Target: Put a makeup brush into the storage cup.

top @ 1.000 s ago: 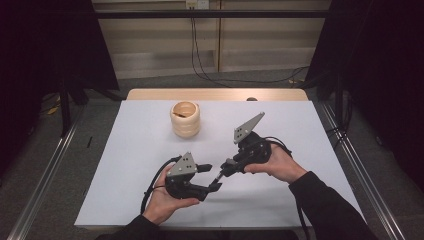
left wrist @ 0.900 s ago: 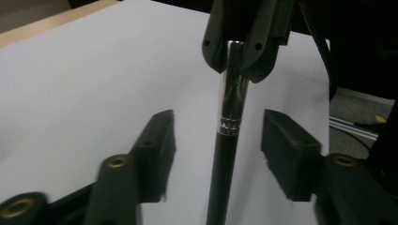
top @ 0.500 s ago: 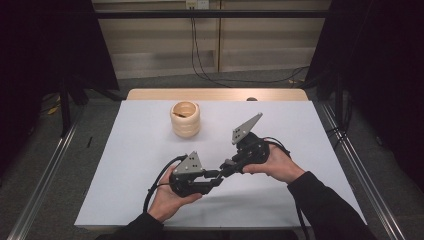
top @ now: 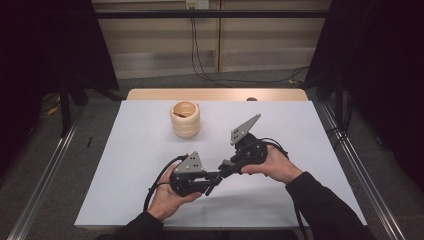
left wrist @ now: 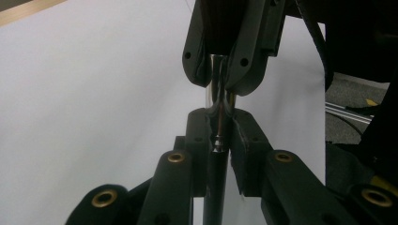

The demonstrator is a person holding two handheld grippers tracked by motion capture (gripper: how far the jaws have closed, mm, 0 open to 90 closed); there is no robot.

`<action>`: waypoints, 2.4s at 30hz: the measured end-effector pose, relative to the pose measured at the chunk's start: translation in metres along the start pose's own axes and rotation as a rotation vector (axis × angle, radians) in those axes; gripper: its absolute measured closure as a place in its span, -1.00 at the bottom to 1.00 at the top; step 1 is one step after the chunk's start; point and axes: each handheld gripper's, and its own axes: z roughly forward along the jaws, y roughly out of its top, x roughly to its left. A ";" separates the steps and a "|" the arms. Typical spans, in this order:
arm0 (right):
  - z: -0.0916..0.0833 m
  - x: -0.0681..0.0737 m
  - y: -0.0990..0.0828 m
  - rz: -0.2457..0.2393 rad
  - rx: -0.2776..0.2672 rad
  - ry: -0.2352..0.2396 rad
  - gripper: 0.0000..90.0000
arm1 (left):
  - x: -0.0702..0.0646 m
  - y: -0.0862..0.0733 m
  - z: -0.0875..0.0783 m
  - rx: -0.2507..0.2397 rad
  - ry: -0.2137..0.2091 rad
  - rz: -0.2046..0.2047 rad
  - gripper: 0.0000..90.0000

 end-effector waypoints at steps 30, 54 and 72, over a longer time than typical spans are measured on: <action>-0.004 -0.004 -0.015 0.035 -0.174 -0.053 -0.15 | 0.004 0.000 -0.006 -0.035 0.026 -0.030 0.75; -0.008 -0.004 -0.033 0.074 -0.391 -0.220 -0.97 | 0.009 -0.001 -0.017 -0.078 0.061 -0.054 0.75; -0.019 0.002 -0.064 0.107 -0.469 -0.388 -0.96 | 0.011 -0.001 -0.029 -0.096 0.074 -0.077 0.75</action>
